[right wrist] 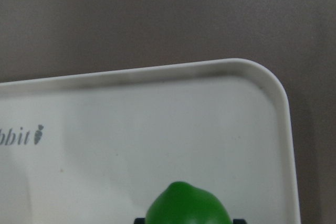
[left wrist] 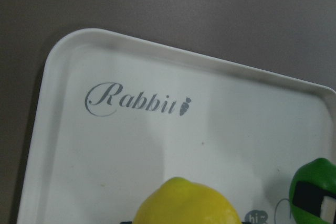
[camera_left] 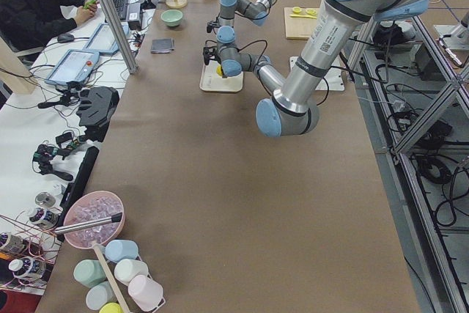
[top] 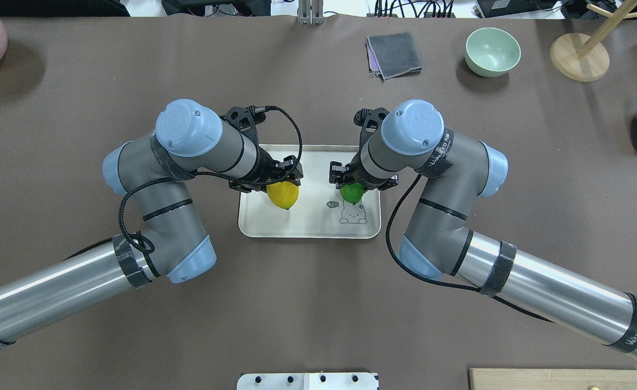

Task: Place all lemons on tray

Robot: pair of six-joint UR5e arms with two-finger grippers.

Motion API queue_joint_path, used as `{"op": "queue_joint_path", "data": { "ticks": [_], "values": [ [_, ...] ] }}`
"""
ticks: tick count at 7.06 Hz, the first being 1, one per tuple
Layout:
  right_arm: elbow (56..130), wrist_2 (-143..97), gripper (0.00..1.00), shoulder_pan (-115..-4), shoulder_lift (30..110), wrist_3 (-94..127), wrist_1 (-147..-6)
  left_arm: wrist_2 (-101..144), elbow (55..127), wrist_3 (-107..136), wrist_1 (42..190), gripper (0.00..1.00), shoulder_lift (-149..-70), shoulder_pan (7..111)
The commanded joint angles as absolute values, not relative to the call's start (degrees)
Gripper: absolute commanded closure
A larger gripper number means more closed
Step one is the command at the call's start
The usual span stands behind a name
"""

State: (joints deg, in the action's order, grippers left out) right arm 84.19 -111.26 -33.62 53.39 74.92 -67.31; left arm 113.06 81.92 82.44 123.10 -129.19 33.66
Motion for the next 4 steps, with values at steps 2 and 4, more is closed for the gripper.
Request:
{"op": "queue_joint_path", "data": {
  "ticks": [2,4],
  "values": [
    [84.81,-111.27,0.00,-34.10,53.18,75.32,-64.25,111.09,79.63,82.00,123.31,1.00,-129.55,33.66],
    [87.00,-112.32,0.00,-36.29,53.09,75.06,-64.16,111.35,80.85,78.77,123.14,0.03,-129.64,33.84]
  ]
}}
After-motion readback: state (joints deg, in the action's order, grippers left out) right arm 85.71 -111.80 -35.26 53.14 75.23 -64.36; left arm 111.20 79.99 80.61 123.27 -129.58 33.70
